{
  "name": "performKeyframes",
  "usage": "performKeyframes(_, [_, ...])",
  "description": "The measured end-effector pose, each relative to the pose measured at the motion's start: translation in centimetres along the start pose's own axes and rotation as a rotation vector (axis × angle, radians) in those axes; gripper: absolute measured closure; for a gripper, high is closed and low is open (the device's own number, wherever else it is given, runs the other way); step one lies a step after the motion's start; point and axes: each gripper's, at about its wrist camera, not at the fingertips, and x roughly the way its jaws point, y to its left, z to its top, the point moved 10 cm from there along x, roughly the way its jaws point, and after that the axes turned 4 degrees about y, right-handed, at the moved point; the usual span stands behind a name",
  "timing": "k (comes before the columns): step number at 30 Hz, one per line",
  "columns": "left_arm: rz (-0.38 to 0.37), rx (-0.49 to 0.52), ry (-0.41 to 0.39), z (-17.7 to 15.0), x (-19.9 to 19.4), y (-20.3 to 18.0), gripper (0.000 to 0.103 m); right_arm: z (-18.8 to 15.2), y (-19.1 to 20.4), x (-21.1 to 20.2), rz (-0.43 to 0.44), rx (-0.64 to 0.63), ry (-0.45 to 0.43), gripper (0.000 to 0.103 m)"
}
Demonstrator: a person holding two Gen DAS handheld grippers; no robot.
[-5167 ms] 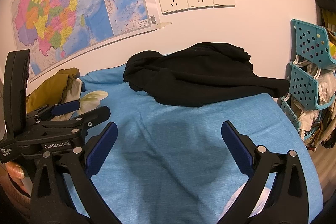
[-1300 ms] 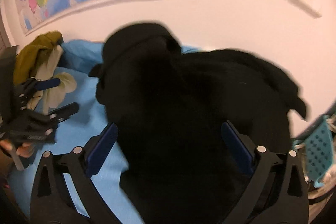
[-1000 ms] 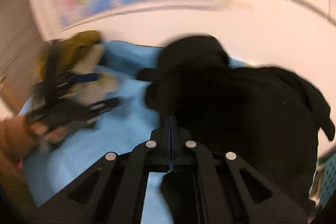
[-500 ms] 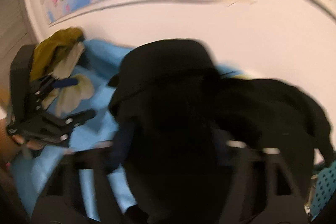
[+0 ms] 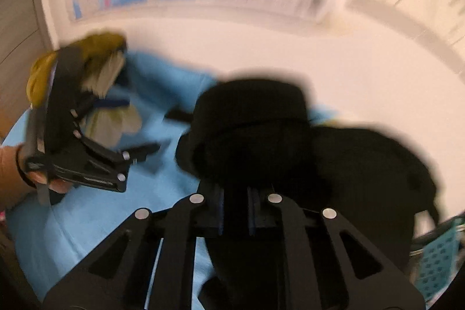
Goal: Fold large clothes
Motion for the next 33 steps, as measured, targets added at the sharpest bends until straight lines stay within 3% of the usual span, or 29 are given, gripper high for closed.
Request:
performKeyframes(4, [-0.108,0.081,-0.082,2.2,-1.4,-2.2,0.007,2.4,-2.7,-9.7,-0.278,-0.15,-0.127,0.092])
performKeyframes(9, [-0.295,0.211,-0.202,4.5,-4.4,-7.8,0.007,3.4,-5.2,-15.7,-0.401,-0.154,-0.166,0.092])
performKeyframes(10, [-0.334,0.246,-0.22,4.7,-4.8,-9.2,0.007,3.3,-5.5,-16.4,-0.409,-0.151,-0.171,0.092])
performKeyframes(12, [-0.305,0.293,-0.252,5.2,-4.4,-10.7,0.007,3.1,-5.8,-17.2,-0.423,-0.14,-0.185,0.092])
performKeyframes(16, [-0.386,0.393,-0.181,4.0,-2.1,-13.6,0.007,2.5,-7.1,-18.0,-0.4,-0.076,-0.206,0.092])
performKeyframes(21, [-0.416,0.513,-0.137,2.3,-0.7,-15.7,0.007,2.0,-8.8,-18.5,-0.377,0.007,-0.231,0.092])
performKeyframes(23, [-0.493,0.557,-0.09,0.4,-0.7,-15.9,0.007,1.9,-9.5,-19.1,-0.365,0.046,-0.25,0.092])
performKeyframes(25, [-0.541,0.556,-0.125,-0.7,-1.9,-15.4,0.007,1.9,-9.8,-19.4,-0.356,0.057,-0.258,0.092])
performKeyframes(26, [-0.54,0.569,-0.136,-1.1,-2.2,-15.3,0.007,1.9,-9.7,-19.6,-0.339,0.065,-0.265,0.092])
performKeyframes(28, [-0.448,0.606,-0.129,-1.5,-1.1,-15.0,0.007,1.9,-9.6,-19.8,-0.345,0.059,-0.274,0.092])
performKeyframes(30, [-0.361,0.573,-0.085,-0.5,1.7,-14.5,0.015,1.9,-9.8,-19.9,-0.339,0.063,-0.277,0.092])
performKeyframes(31, [-0.337,0.54,-0.06,0.4,2.8,-14.1,0.036,1.8,-10.0,-19.9,-0.345,0.067,-0.276,0.092])
performKeyframes(32, [-0.32,0.477,-0.031,1.2,3.8,-13.1,0.063,1.7,-10.3,-20.0,-0.35,0.068,-0.275,0.092])
performKeyframes(33, [-0.353,0.415,-0.013,2.2,4.2,-12.5,0.073,1.6,-10.7,-20.2,-0.358,0.074,-0.275,0.092])
